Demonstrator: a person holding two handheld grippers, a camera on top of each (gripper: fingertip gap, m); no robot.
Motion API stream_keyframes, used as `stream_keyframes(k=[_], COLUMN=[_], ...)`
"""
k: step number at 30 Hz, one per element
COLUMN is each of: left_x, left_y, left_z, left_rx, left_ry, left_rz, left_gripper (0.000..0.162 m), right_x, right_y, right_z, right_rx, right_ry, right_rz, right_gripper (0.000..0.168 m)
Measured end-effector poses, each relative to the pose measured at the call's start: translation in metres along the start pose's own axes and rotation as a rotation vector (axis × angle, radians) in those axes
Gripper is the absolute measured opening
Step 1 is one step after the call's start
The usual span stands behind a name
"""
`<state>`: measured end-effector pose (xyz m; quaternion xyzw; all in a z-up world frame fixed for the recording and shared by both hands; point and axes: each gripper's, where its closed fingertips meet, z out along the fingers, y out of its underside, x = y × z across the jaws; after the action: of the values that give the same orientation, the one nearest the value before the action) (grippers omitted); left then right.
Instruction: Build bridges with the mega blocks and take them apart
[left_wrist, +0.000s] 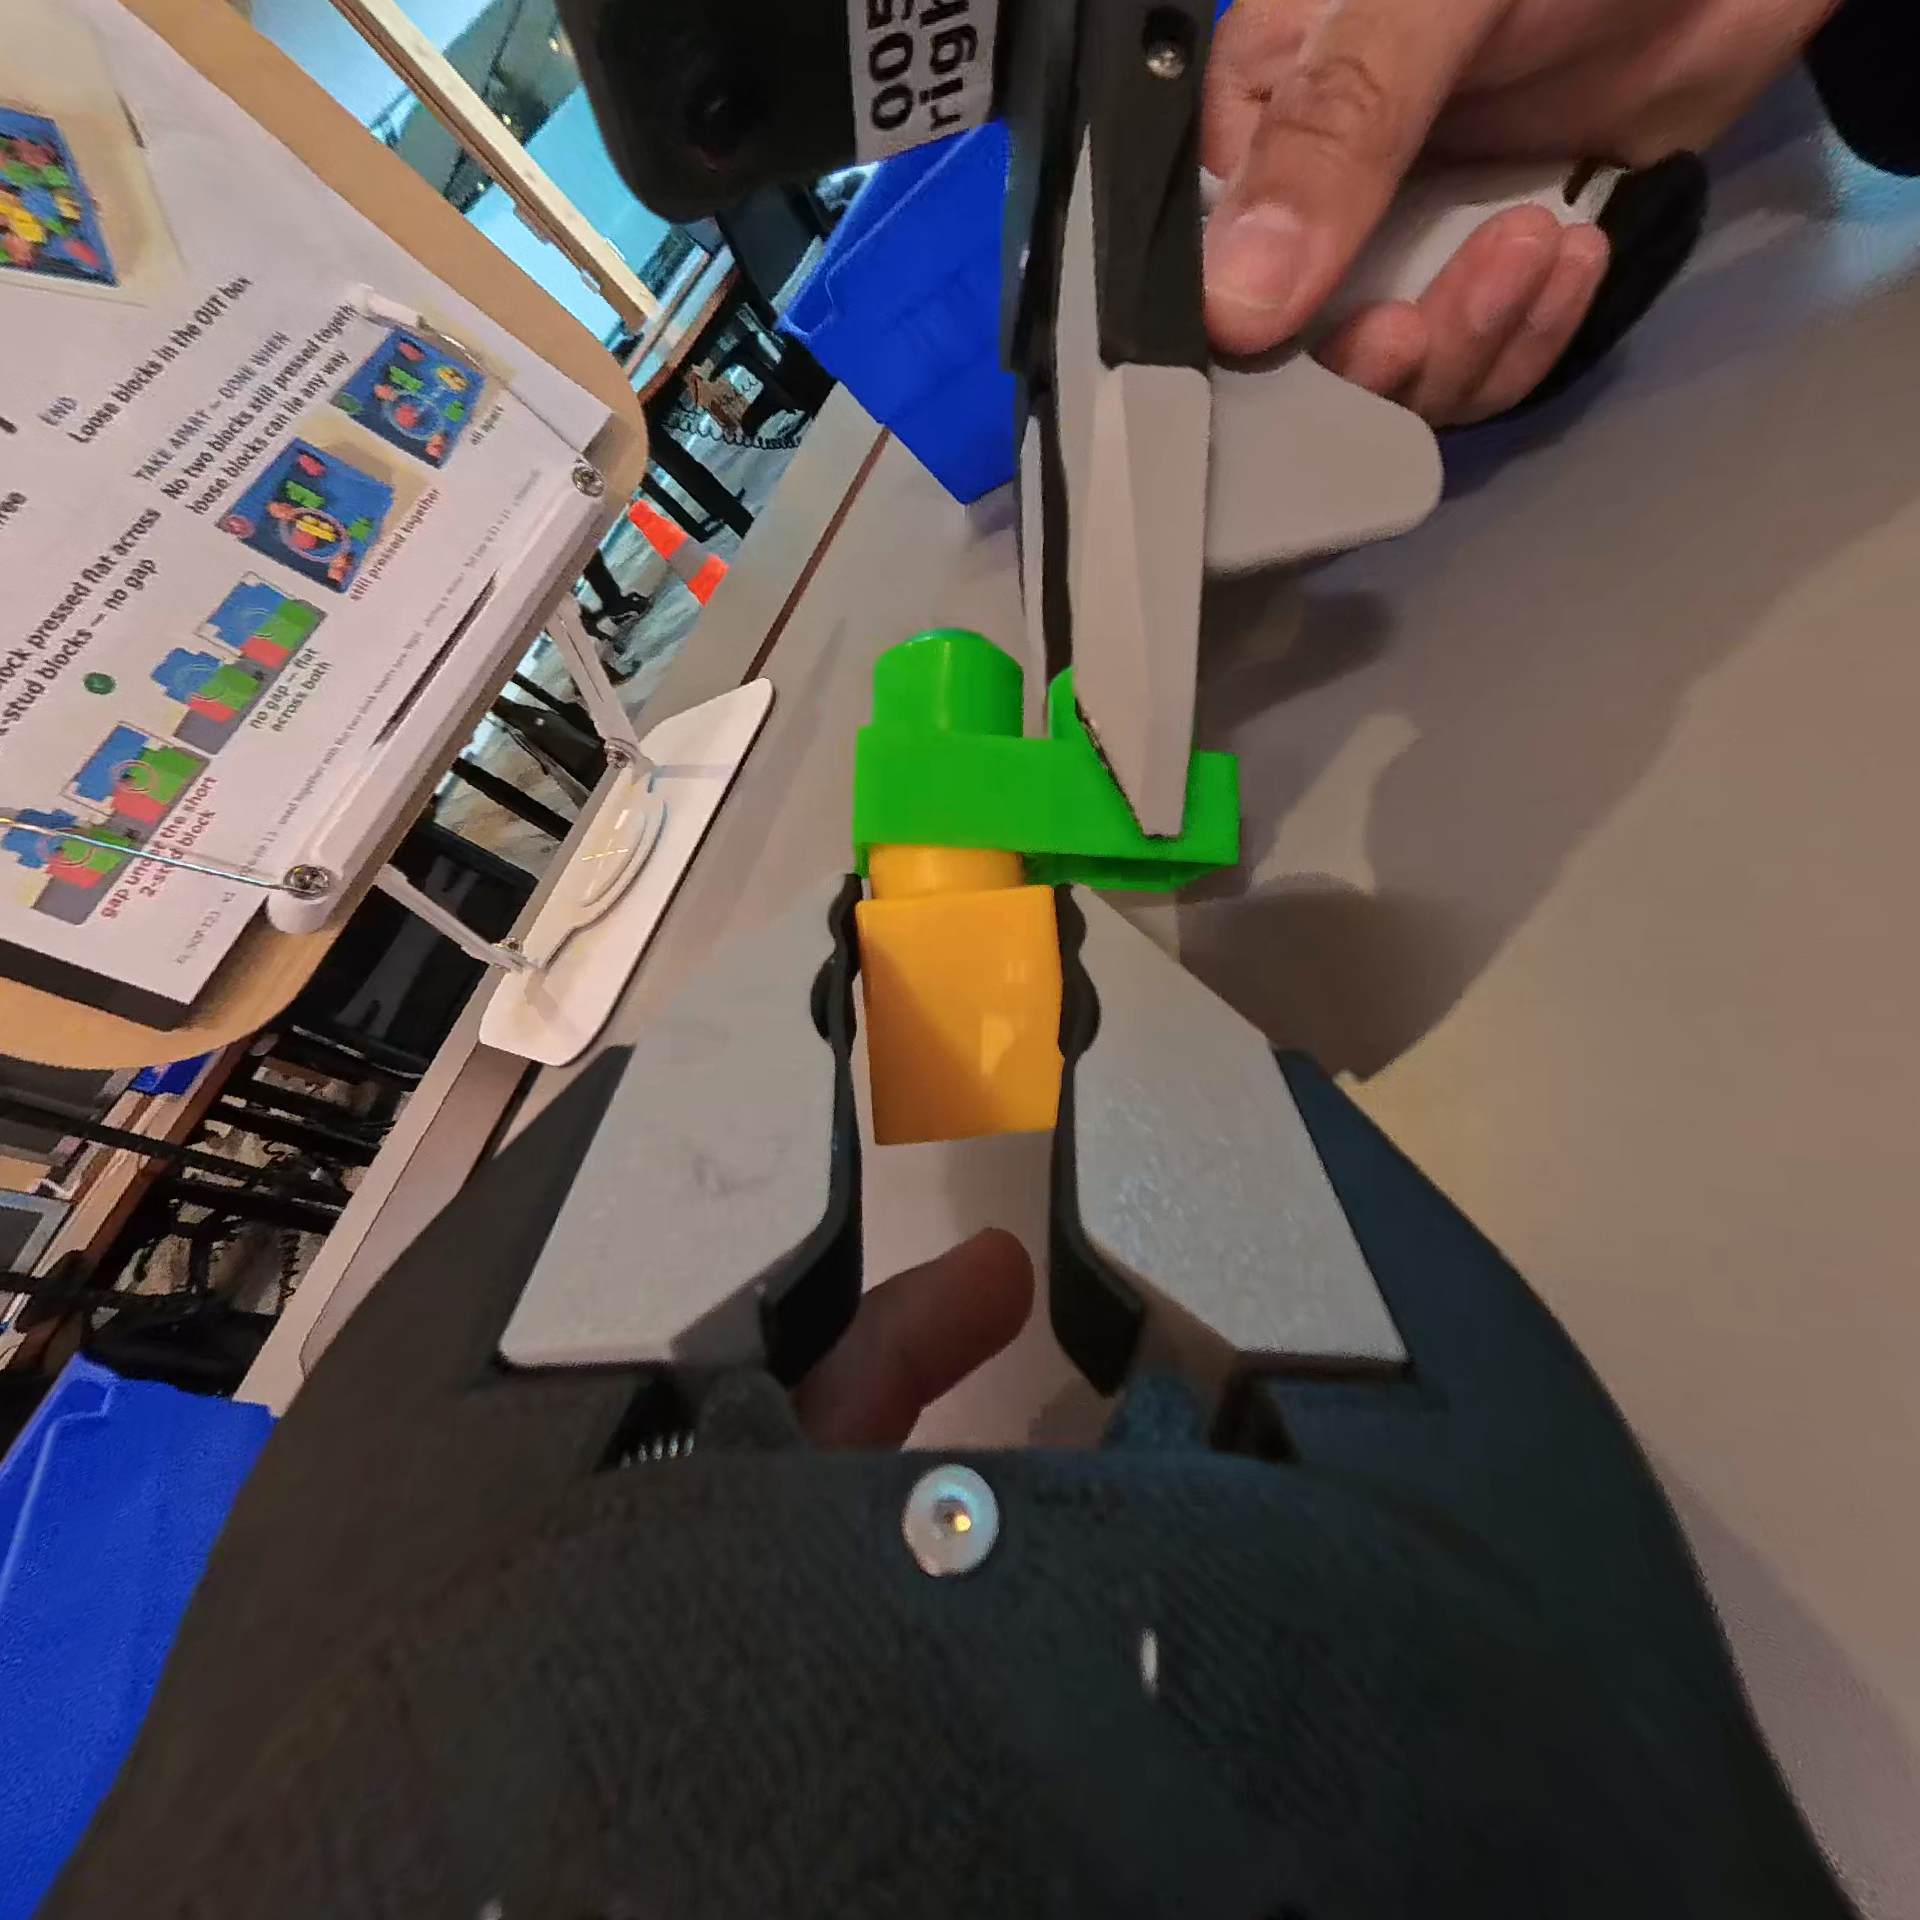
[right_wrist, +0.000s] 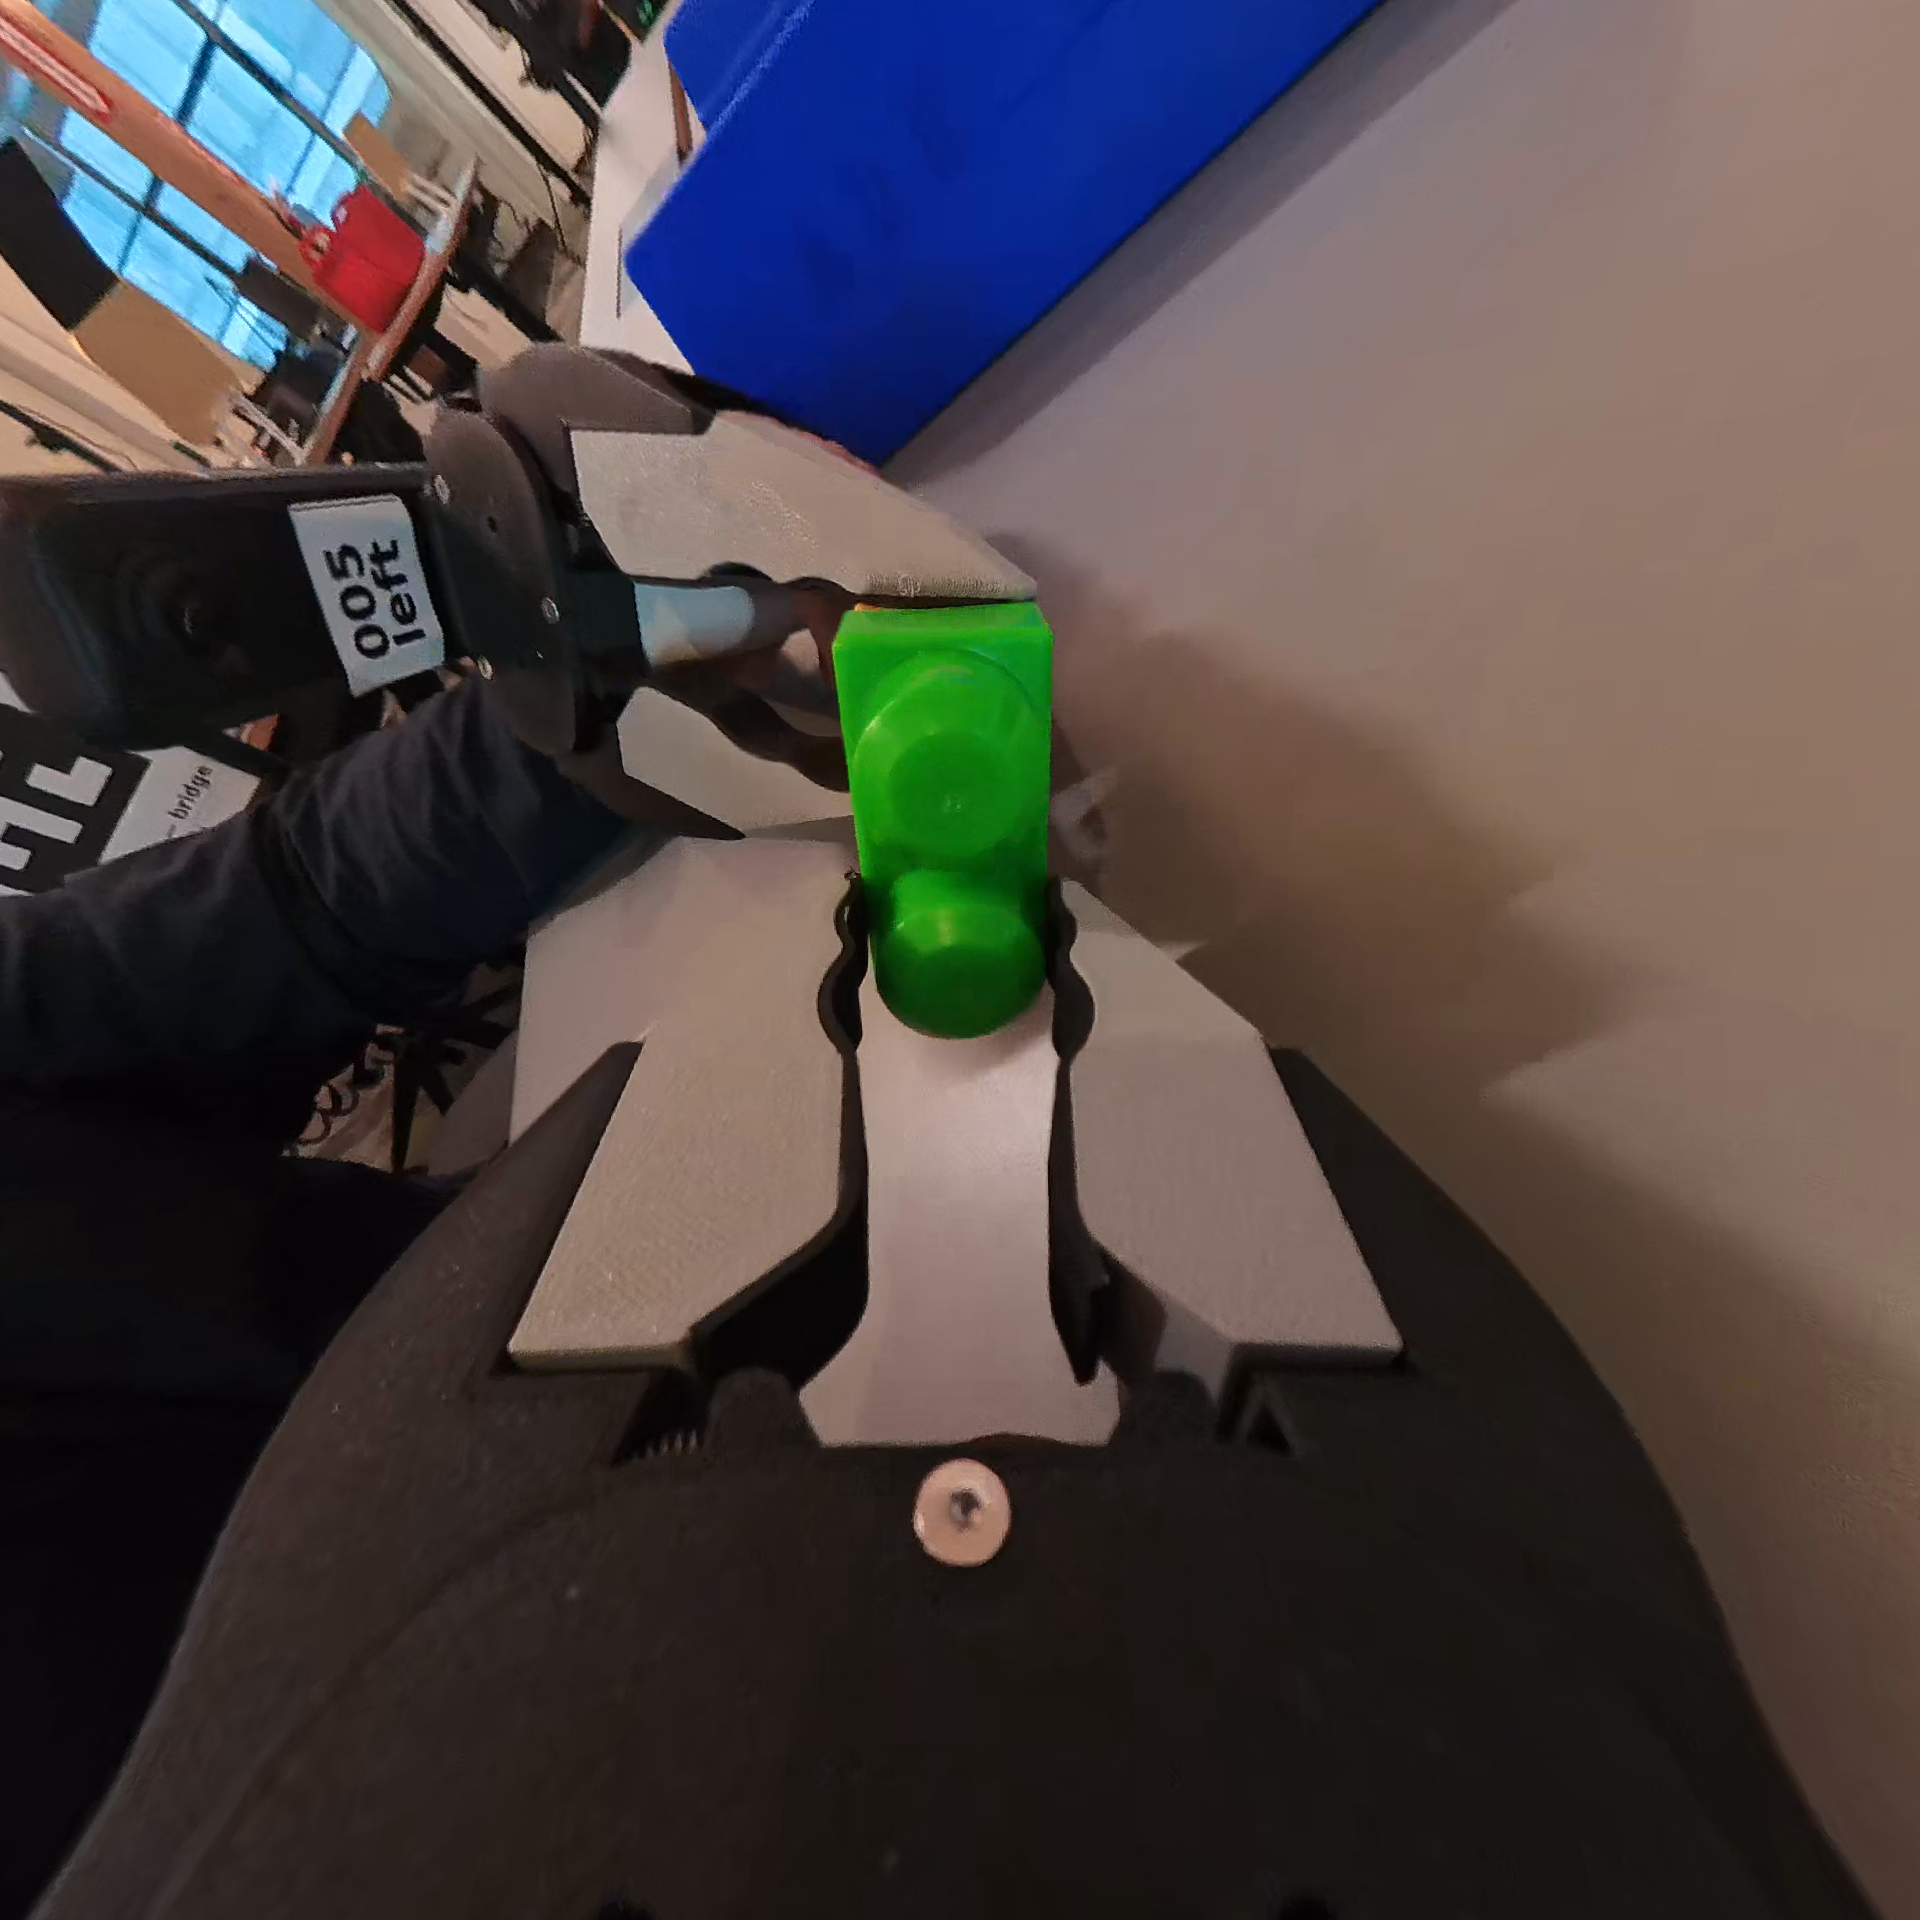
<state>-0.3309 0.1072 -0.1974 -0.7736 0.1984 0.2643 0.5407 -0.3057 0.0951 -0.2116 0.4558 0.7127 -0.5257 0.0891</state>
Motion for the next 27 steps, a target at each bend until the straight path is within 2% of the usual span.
stream_keyframes(k=[5, 9, 12, 15, 20, 27], left_x=[0.013, 0.016, 0.016, 0.019, 0.03, 0.032], left_y=[-0.001, 0.003, 0.001, -0.002, 0.003, 0.002], left_z=[0.003, 0.005, 0.002, 0.0, 0.006, 0.003], left_rx=[-0.017, -0.045, -0.027, -0.014, -0.068, -0.038], left_ry=[0.041, 0.05, 0.062, 0.086, 0.099, 0.121], left_rz=[0.059, 0.074, 0.055, 0.041, 0.104, 0.116], left_gripper=[0.034, 0.034, 0.034, 0.034, 0.034, 0.034], right_x=[-0.004, 0.003, -0.001, -0.005, 0.001, -0.002], right_y=[-0.011, -0.011, -0.013, -0.01, 0.005, 0.007], right_z=[-0.003, -0.001, -0.001, -0.002, 0.001, 0.003], right_rx=[0.075, 0.077, 0.076, 0.063, -0.021, -0.05], right_ry=[-0.052, 0.003, -0.02, -0.087, -0.066, -0.095], right_rz=[0.019, 0.004, 0.013, 0.065, 0.104, 0.116], right_gripper=[0.034, 0.031, 0.031, 0.031, 0.031, 0.03])
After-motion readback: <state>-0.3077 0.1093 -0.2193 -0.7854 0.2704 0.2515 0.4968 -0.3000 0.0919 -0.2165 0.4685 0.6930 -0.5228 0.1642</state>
